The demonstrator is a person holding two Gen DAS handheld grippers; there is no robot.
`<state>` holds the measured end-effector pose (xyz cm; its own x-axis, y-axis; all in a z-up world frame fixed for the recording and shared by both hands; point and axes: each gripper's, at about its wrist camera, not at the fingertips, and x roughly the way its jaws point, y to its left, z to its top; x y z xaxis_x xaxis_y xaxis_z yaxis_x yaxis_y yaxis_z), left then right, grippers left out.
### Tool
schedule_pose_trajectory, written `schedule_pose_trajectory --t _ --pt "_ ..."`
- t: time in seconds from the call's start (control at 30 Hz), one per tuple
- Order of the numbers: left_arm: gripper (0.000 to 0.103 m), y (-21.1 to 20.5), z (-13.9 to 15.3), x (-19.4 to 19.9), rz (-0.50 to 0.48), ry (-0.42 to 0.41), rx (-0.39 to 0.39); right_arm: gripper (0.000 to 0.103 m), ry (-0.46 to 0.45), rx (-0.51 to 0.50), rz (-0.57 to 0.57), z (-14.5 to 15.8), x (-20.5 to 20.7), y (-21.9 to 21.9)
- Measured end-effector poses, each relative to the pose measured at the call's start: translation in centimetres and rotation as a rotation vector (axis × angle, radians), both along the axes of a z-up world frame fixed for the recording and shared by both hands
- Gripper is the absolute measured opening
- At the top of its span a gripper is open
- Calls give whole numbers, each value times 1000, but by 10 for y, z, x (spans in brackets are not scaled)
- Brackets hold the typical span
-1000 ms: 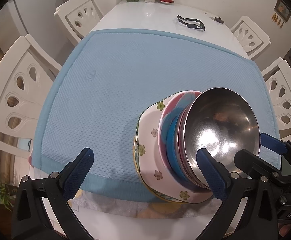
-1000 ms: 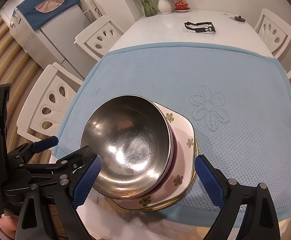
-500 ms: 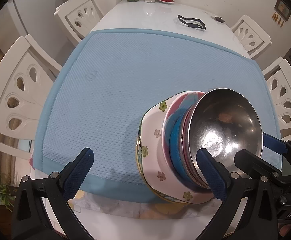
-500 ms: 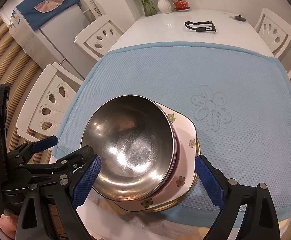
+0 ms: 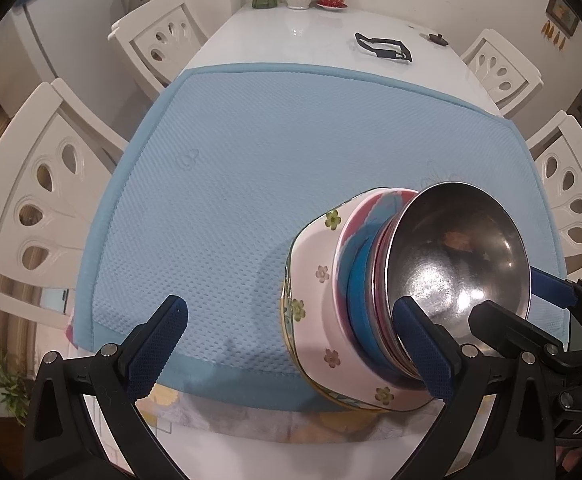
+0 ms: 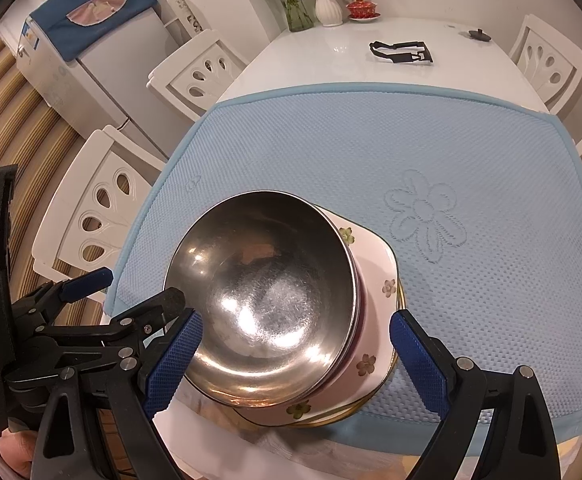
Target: Organize plates and bowls
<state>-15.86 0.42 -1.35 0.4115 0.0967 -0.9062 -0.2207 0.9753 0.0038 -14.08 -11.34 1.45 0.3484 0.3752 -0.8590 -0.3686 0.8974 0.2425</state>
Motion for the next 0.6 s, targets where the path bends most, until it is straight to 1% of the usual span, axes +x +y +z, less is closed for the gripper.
schedule_pose_trajectory --t 0.6 --pt "102 1 -2 9 -23 8 -11 93 4 -5 -24 -2 8 3"
